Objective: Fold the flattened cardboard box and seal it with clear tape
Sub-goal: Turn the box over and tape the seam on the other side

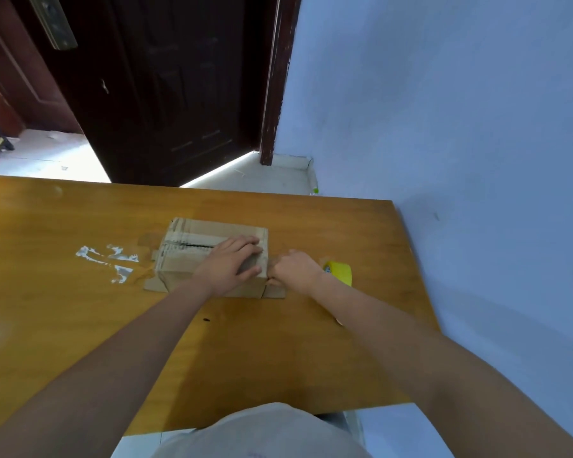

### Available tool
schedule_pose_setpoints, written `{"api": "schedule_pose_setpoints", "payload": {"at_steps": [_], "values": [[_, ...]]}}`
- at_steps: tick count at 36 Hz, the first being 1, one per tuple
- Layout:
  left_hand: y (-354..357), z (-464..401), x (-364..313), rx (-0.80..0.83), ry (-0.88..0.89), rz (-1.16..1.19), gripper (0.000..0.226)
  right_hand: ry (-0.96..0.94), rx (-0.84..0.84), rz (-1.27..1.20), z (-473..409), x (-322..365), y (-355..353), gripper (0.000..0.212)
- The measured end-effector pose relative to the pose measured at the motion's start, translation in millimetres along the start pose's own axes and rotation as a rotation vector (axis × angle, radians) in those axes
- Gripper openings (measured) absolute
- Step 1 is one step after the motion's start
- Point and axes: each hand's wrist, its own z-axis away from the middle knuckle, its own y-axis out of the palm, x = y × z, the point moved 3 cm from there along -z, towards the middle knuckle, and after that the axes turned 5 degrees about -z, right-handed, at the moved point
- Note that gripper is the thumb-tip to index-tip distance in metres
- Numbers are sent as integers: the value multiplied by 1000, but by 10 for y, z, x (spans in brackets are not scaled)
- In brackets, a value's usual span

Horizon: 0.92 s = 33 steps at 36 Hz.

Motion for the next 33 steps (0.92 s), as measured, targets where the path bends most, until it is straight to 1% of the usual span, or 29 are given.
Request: {"api": "schedule_pose_setpoints", "payload": {"at_steps": [5,9,15,19,22,27,33], "values": [[0,-12,-5,-9,-6,-3,74,-21,21,24,-1,-23,-53,30],[-1,-26,5,3,-7,-12,79,26,4,23,-9,-6,-67,27],[5,-26,1,0,-1,-14,76,66,-19,37,-6,9,-63,27],[3,-33,6,-4,2,-21,82,99,-15,42,-8,29,-72,25],[-1,-31,-1,-1,-3,-25,79,125,-3,45,-15,36,-64,24],[7,-34,1,-2,-4,-28,78,161,-24,28,2,50,-67,27],[-3,-18,-5,-1,-8,-30,79,254,-13,-64,12,-37,-117,40]]}}
